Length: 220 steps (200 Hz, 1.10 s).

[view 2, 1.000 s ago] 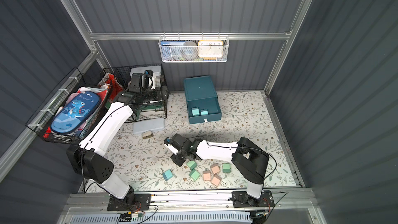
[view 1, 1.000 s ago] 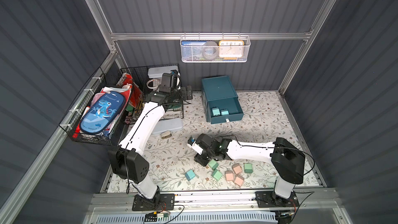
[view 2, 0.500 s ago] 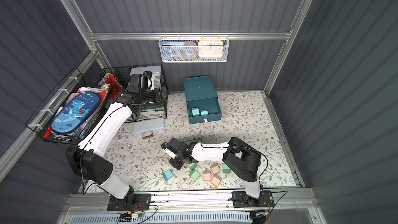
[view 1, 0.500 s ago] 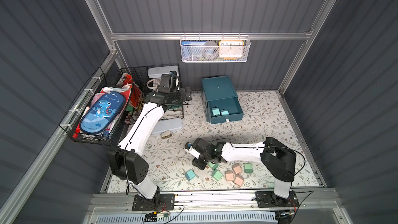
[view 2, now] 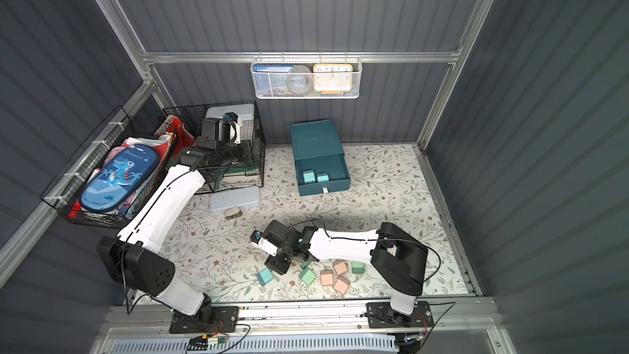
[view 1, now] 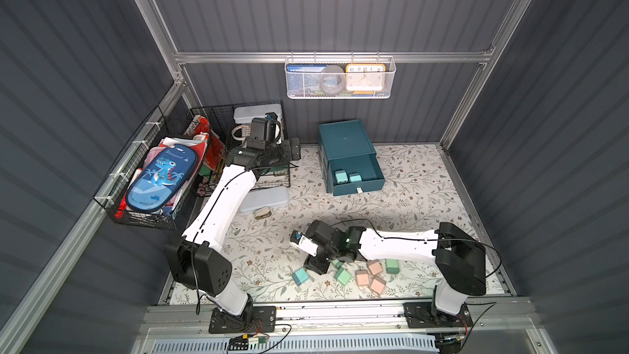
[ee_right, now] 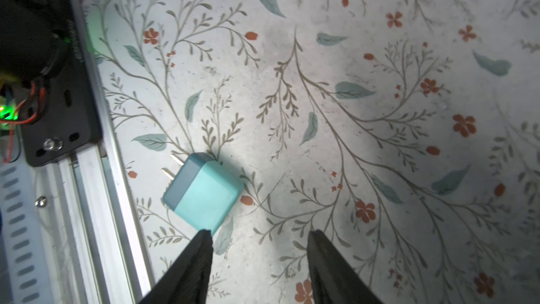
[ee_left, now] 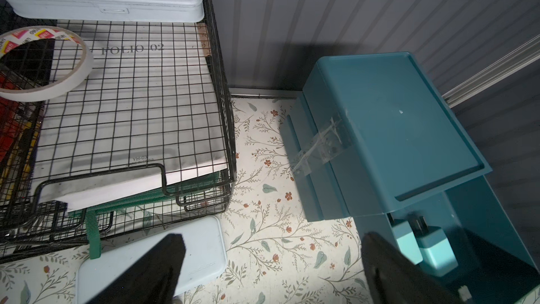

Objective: Place the plugs into the drawer by color
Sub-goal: Pick up the plug from the center of the board.

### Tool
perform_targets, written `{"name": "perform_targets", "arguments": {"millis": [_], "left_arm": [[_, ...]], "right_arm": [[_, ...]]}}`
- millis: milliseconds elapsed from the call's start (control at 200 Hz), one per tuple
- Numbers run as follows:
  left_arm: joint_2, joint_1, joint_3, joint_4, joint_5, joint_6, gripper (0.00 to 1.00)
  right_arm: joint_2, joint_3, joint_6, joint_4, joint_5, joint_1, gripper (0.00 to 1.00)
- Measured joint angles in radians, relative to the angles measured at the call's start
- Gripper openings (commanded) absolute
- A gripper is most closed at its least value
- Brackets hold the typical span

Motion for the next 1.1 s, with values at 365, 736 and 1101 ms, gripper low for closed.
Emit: {"name": "perform_targets", "arguments": {"millis": [365,736,1101], "left_arm": [[-0.043,0.001,-0.010,0.000,0.008,0.000,0.99],[-0.072,0.001,-0.018,0.000,0.019,0.000,0.99],[-0.085,0.001,-0.036,-0.005,0.026,0.000,0.99]], "right_arm": [[0.089,-0.099,-0.276,0.254,-0.173,0.019,0.70],[0.094,-0.096,-0.435,0.277,-0.163,0.039,0.80],[0.204,0.003,-0.531,0.257,-0.109,0.039,0.77]]}}
